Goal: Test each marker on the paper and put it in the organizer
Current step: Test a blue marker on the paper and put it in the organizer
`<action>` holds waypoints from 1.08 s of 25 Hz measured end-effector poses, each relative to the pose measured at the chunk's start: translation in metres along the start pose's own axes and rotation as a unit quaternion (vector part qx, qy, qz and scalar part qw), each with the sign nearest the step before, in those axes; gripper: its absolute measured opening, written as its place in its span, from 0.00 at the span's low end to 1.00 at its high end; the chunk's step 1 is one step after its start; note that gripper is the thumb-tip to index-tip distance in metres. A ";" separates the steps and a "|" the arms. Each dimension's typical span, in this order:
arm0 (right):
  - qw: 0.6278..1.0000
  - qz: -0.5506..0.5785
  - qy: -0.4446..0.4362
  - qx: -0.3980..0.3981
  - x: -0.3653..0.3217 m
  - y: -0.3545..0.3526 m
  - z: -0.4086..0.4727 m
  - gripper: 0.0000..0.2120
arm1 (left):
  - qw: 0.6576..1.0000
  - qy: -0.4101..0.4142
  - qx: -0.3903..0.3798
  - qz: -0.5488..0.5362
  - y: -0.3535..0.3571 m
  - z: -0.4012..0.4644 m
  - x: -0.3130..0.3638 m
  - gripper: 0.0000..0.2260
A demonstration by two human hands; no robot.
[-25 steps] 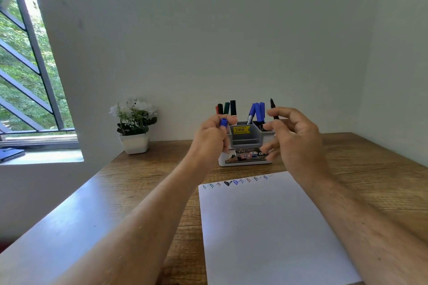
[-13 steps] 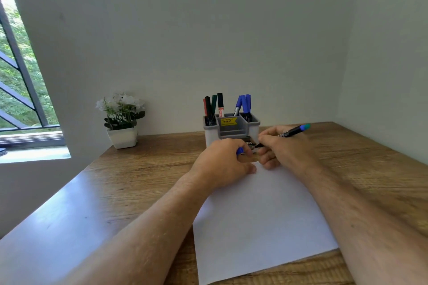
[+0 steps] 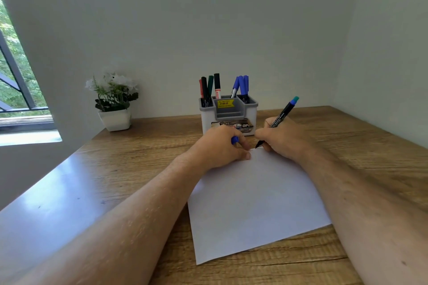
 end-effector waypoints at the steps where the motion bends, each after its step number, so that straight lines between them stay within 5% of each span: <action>1: 1.000 0.000 -0.006 -0.004 0.000 0.001 0.001 0.13 | 1.000 0.002 0.001 0.001 0.000 0.000 0.000 0.10; 27: 0.999 -0.021 -0.006 0.044 -0.001 -0.004 0.003 0.12 | 1.000 -0.016 -0.017 -0.013 0.002 -0.001 0.003 0.11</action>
Point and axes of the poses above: each hand's wrist, its own z-axis towards the middle knuckle, its own y-axis out of the palm, x = y × z, the point moved 7 cm from there along z, towards the middle knuckle, and after that the axes turned 8 degrees about -x, right-handed, at the moved point
